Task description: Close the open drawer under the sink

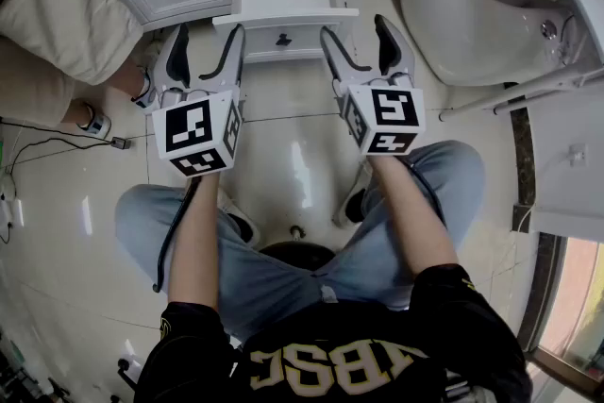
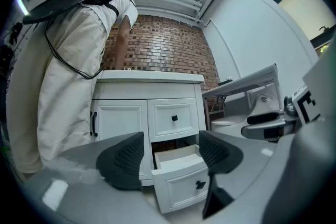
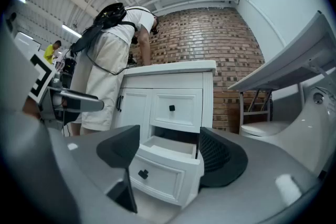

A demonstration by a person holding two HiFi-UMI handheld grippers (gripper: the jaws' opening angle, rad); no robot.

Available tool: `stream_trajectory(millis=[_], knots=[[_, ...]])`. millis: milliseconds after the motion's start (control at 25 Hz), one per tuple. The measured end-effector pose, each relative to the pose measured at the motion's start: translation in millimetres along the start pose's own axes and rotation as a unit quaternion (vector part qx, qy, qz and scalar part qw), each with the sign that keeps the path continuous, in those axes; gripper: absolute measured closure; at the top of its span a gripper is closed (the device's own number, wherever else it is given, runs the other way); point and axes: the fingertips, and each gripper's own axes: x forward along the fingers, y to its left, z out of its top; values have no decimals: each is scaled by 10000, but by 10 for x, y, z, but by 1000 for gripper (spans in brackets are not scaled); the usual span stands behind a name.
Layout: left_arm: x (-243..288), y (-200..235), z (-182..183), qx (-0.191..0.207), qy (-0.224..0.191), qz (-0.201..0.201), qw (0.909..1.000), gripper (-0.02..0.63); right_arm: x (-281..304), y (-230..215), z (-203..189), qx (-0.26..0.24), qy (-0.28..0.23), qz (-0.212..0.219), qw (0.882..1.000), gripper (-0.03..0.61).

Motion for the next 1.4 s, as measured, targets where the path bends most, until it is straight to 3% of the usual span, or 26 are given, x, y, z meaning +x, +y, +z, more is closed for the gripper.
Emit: stream_trajectory(millis=[320, 480, 760, 1120, 1280, 1400], knots=[[119, -19, -56, 224, 109, -148, 9996, 299, 211, 113, -492, 55, 537, 361, 9979, 230], [244, -53, -129, 303, 204, -265, 9990, 307, 369, 279, -706, 403, 817, 741, 9931, 235], [513, -71, -228, 326, 352, -417, 9980, 308, 652, 458, -1060, 1188, 1313, 1255, 9762, 267], [780, -99, -332, 224, 396, -558, 9974, 311, 917, 628, -1560, 1604, 1931, 1434, 9573, 311], [842, -47, -342, 49, 409, -534, 9977, 311, 1007, 640, -1674, 2124, 2049, 1341, 9460, 331], [882, -48, -359, 64, 422, -572, 9975, 311, 1047, 679, -1766, 2646, 2157, 1300, 9309, 344]])
